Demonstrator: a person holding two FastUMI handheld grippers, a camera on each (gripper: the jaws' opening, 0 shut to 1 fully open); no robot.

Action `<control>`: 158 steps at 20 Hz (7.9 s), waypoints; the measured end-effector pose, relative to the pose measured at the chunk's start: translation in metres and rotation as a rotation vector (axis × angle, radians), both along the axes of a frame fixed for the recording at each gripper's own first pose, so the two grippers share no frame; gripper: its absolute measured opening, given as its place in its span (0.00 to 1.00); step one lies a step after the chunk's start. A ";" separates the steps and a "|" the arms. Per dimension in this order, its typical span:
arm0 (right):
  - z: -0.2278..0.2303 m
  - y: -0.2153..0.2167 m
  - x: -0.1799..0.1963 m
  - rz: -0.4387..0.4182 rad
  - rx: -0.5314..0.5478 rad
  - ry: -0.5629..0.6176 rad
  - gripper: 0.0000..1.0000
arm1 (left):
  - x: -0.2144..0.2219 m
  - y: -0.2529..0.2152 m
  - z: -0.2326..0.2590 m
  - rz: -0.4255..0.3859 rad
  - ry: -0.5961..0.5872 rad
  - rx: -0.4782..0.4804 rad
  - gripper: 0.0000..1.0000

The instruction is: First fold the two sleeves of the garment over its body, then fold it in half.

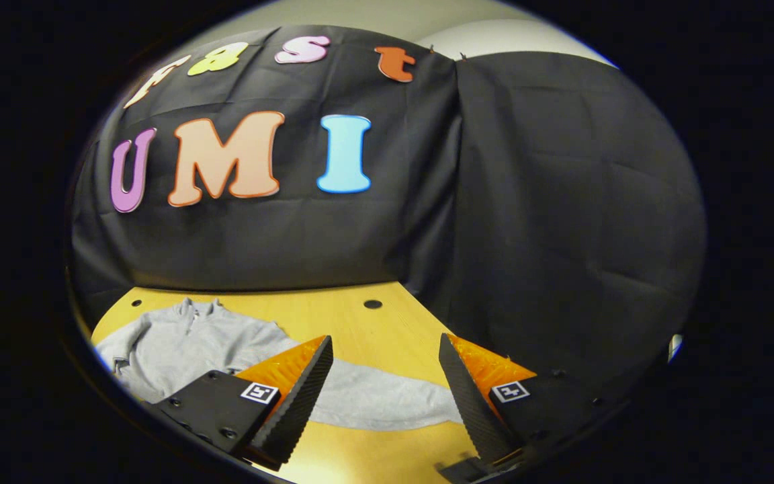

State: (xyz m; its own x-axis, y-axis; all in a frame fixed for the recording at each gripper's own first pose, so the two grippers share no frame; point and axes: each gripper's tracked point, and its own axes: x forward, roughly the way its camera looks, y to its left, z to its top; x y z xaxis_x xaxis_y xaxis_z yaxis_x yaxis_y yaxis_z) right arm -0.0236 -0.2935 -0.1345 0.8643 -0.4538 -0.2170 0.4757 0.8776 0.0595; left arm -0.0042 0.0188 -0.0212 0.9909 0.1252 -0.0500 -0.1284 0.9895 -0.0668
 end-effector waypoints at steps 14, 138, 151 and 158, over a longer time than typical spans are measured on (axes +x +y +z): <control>-0.161 -0.078 0.008 -0.064 0.188 0.265 0.99 | -0.019 0.005 -0.012 0.177 0.013 -0.018 0.94; 0.049 0.237 0.102 0.328 0.226 -0.109 0.97 | -0.063 0.242 -0.233 0.372 0.474 -0.242 0.02; 0.035 0.160 0.064 0.250 0.302 -0.130 0.97 | 0.110 0.001 -0.101 -0.112 0.267 -0.112 0.01; 0.015 0.119 0.037 0.225 0.344 -0.104 0.97 | 0.152 -0.144 -0.078 -0.356 0.246 -0.024 0.04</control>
State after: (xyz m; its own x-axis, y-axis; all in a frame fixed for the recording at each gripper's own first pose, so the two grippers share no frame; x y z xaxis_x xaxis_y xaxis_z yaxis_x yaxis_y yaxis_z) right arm 0.0129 -0.1747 -0.1200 0.9588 -0.1674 -0.2294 0.2502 0.8798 0.4042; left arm 0.1476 -0.1255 -0.0988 0.9302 -0.2262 -0.2891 0.2056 0.9735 -0.1001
